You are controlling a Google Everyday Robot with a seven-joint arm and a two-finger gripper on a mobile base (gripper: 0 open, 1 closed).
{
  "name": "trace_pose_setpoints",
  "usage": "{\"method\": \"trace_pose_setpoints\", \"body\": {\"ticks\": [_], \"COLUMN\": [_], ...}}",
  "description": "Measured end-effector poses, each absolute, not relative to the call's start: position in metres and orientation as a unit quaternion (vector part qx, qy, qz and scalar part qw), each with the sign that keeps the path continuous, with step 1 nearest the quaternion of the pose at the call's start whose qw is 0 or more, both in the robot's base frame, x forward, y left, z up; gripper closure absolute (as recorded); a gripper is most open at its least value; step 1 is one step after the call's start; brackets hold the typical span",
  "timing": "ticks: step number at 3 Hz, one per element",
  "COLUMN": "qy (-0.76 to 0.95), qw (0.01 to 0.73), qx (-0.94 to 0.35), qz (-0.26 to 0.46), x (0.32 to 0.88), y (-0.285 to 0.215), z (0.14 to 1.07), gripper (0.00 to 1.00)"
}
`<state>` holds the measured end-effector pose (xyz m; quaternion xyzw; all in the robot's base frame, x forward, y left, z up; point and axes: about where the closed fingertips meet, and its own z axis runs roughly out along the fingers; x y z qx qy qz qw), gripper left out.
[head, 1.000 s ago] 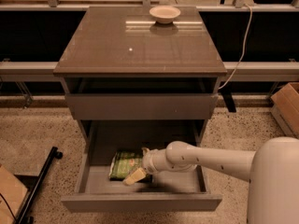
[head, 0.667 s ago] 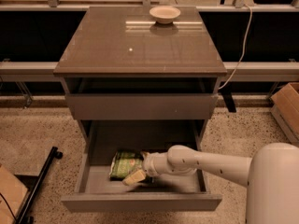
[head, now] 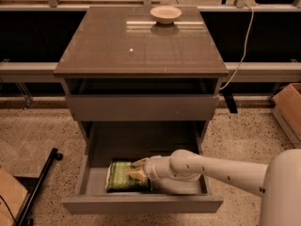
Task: Pick green jalapeno chip bag from middle drawer and place on counter
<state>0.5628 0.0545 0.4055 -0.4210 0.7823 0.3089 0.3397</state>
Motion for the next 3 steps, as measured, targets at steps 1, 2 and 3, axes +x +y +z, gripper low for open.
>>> {"method": "trace_pose_setpoints", "body": {"ticks": [1,2,3], "qy": [0.773,0.773,0.766], "qw": [0.361,0.363,0.370], "qx": [-0.433,-0.428,-0.434], "qz": [0.291,0.296,0.296], "x": [0.5547,0.5477,0.5458], "y": [0.0502,0.0495,0.0535], "z": [0.4377,0.4395,0.4461], "gripper": [0.90,1.00,0.81]}}
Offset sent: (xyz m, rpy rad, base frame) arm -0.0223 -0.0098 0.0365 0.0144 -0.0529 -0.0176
